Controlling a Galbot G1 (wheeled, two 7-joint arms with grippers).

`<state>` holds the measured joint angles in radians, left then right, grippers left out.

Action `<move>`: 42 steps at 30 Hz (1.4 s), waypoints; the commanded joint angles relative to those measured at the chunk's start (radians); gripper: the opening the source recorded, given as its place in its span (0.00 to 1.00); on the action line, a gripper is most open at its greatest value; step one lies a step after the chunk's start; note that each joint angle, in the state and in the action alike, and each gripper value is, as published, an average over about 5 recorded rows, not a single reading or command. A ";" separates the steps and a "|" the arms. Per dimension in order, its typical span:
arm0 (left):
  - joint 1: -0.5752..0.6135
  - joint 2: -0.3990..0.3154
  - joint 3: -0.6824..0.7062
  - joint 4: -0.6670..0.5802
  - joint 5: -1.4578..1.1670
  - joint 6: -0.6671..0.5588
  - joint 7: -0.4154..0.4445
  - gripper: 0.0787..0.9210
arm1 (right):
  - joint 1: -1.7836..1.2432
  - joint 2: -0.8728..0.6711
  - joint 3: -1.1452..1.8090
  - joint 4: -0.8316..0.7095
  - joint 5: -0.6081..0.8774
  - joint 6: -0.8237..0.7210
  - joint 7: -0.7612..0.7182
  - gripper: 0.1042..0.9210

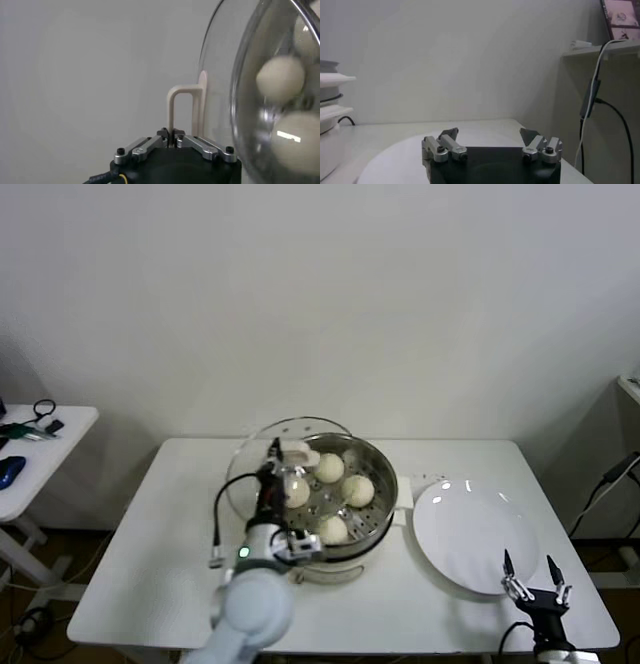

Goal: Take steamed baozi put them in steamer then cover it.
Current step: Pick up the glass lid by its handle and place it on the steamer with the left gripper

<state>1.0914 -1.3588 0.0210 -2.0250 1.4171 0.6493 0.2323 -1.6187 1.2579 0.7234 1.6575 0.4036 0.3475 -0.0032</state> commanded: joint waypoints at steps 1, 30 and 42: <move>-0.067 -0.141 0.155 0.046 0.128 0.063 0.045 0.08 | 0.001 -0.012 -0.001 -0.015 0.019 0.025 0.003 0.88; -0.030 -0.211 0.098 0.236 0.283 0.031 0.015 0.08 | -0.023 0.002 0.014 0.003 0.021 0.050 0.004 0.88; -0.025 -0.207 0.089 0.251 0.296 0.015 0.019 0.08 | -0.019 0.008 0.019 0.003 0.015 0.059 0.004 0.88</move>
<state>1.0664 -1.5613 0.1034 -1.7777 1.7122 0.6597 0.2485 -1.6386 1.2637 0.7417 1.6604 0.4195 0.4024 0.0008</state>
